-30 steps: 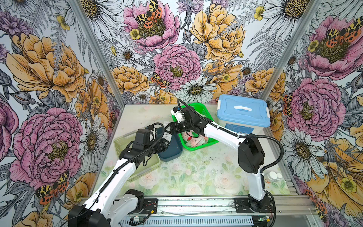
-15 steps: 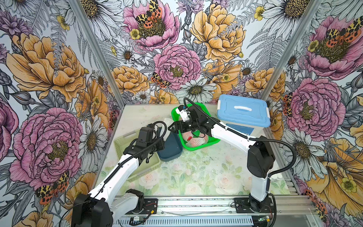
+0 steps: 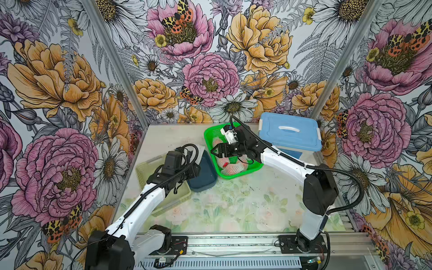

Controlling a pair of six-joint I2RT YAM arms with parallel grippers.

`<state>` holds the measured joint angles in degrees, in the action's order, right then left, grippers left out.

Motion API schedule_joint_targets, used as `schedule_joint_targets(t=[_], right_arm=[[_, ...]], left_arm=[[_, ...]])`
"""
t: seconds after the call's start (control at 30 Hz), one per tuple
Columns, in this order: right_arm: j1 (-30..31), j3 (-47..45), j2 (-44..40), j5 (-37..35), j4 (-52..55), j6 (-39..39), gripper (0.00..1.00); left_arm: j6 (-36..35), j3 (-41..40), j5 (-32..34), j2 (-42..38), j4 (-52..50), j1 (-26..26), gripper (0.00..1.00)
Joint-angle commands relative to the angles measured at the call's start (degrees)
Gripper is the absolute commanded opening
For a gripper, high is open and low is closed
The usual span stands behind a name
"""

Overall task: Remove foam nets from apples
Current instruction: Place the foam net into the storage box.

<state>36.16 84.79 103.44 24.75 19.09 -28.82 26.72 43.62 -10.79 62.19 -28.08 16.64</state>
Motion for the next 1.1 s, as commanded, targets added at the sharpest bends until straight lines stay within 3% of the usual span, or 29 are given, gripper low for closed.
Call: schedule_joint_targets(t=[0.0,0.07,0.53,0.83,1.07], right_arm=[[-1.68,-2.25,-4.13,-2.43,-0.89,1.20,0.87],[-2.89,-3.78,-5.19,-2.67,-0.90,1.43,0.87],[-6.74,-8.32,-5.66,-11.30,3.86,6.10,0.85],[-6.55,-16.85,-9.55,-10.79,4.64,6.80,0.74],[-4.42,-17.04,-8.57,-10.69,4.55,7.29,0.55]], left_arm=[[0.26,0.81,-0.34,-0.79,0.66,0.16,0.77],[0.37,0.95,-0.33,-1.11,0.22,0.12,0.98],[-0.06,4.36,-3.63,-3.14,-0.16,0.05,0.99],[0.31,5.47,-3.48,-0.85,0.83,0.31,0.99],[0.61,5.40,-2.83,-0.93,1.53,0.68,0.99]])
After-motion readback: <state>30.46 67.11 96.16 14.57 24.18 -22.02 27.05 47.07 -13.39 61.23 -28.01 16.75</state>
